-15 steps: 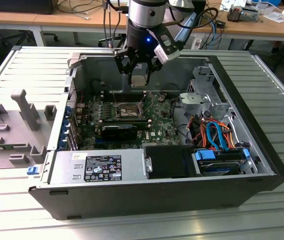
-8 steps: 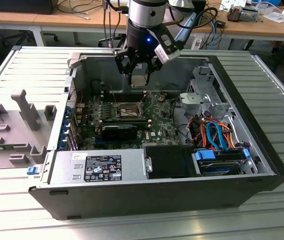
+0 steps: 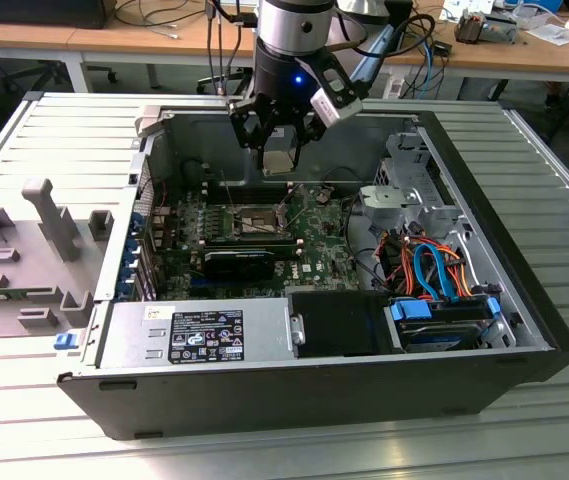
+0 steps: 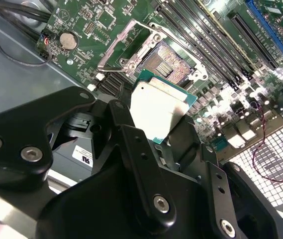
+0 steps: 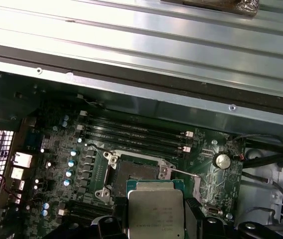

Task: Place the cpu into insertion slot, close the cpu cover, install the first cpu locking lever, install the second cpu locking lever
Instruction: 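Place the cpu into insertion slot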

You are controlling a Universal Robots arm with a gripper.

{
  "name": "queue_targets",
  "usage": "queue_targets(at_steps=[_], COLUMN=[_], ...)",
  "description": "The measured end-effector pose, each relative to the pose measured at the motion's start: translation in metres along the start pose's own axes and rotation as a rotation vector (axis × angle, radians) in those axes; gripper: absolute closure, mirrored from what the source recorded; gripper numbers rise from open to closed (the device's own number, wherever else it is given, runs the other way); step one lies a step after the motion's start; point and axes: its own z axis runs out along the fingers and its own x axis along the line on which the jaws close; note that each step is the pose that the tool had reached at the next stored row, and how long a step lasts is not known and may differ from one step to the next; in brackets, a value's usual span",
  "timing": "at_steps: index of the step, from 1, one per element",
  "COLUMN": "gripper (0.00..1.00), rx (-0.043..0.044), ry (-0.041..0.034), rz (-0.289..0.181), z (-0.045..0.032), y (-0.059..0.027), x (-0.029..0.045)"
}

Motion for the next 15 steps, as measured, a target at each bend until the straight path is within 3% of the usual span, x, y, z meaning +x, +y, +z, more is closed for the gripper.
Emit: queue_targets(at_steps=[6, 15], gripper=[0.45, 0.45], rx=[0.0, -0.0016], ry=[0.0001, -0.0075], rz=[-0.001, 0.084], z=[0.0, 0.0], y=[0.0, 0.0], x=[-0.0001, -0.0001])
